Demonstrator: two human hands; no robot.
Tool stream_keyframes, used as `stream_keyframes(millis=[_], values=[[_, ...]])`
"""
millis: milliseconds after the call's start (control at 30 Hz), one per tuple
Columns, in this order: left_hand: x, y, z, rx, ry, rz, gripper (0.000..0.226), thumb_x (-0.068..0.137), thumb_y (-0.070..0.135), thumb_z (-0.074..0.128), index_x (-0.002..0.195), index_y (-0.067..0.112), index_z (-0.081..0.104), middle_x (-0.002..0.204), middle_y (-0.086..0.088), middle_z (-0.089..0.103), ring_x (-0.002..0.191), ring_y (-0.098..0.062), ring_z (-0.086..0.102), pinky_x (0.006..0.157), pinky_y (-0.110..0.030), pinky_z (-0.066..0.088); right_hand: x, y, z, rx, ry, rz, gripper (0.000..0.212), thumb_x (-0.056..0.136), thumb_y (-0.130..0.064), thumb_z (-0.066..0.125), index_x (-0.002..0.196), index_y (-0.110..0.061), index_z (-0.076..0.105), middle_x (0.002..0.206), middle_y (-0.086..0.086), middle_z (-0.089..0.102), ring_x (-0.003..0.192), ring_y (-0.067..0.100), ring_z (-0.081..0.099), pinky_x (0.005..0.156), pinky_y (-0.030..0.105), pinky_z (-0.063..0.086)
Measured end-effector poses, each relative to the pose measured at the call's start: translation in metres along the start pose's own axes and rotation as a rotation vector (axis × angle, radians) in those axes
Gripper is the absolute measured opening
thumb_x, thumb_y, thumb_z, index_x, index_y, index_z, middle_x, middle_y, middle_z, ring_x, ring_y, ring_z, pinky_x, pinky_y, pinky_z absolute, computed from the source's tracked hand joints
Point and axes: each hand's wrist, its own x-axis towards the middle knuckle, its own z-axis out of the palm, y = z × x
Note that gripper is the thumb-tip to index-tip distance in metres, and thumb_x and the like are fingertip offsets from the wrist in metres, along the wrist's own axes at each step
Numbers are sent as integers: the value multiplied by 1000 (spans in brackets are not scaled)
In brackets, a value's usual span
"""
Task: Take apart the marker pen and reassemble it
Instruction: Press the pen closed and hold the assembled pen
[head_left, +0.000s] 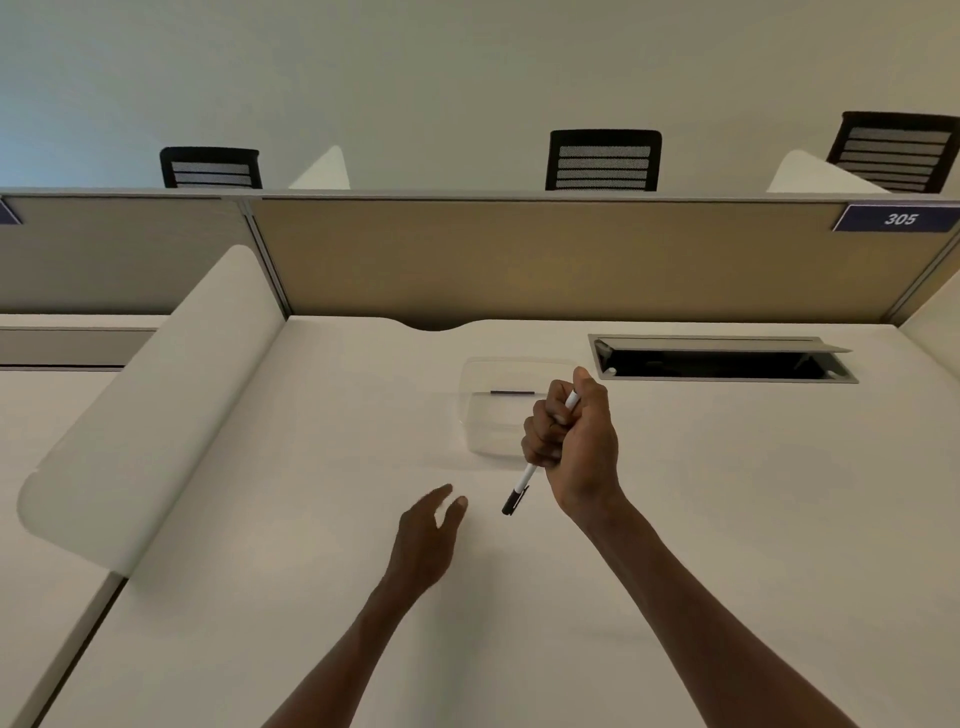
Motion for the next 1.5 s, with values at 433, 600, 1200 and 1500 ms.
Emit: stream_keyframes(millis=[433, 600, 1200, 1500], values=[[-16, 72, -14, -1017, -318, -285, 26, 82, 29, 73, 96, 7, 78, 88, -10, 71, 73, -16, 65, 69, -23, 56, 8, 1, -15, 42, -35, -100, 40, 89, -31, 30, 53, -14, 34, 49, 2, 26, 45, 18, 24, 46, 27, 27], [-11, 69, -19, -1053, -186, -268, 23, 80, 20, 72, 96, 5, 78, 91, -10, 74, 81, -16, 70, 73, -23, 57, 15, 8, -28, -172, 11, -122, 42, 87, -32, 33, 63, -11, 60, 67, 10, 58, 66, 22, 56, 69, 36, 48], [24, 57, -43, -580, -8, 76, 29, 85, -5, 68, 96, 20, 78, 97, -4, 78, 103, -19, 71, 98, -34, 51, -12, 25, -89, -893, -361, 375, 19, 86, -25, 72, 88, -6, 78, 87, 10, 77, 66, 14, 65, 61, 24, 50], [23, 51, -10, -53, 120, 208, 32, 95, 1, 58, 124, 12, 67, 122, -6, 70, 115, -13, 63, 89, -2, 38, -26, 71, -84, -1271, -12, 297, 21, 74, -18, 74, 55, -8, 71, 56, 7, 69, 52, 14, 63, 60, 27, 53]])
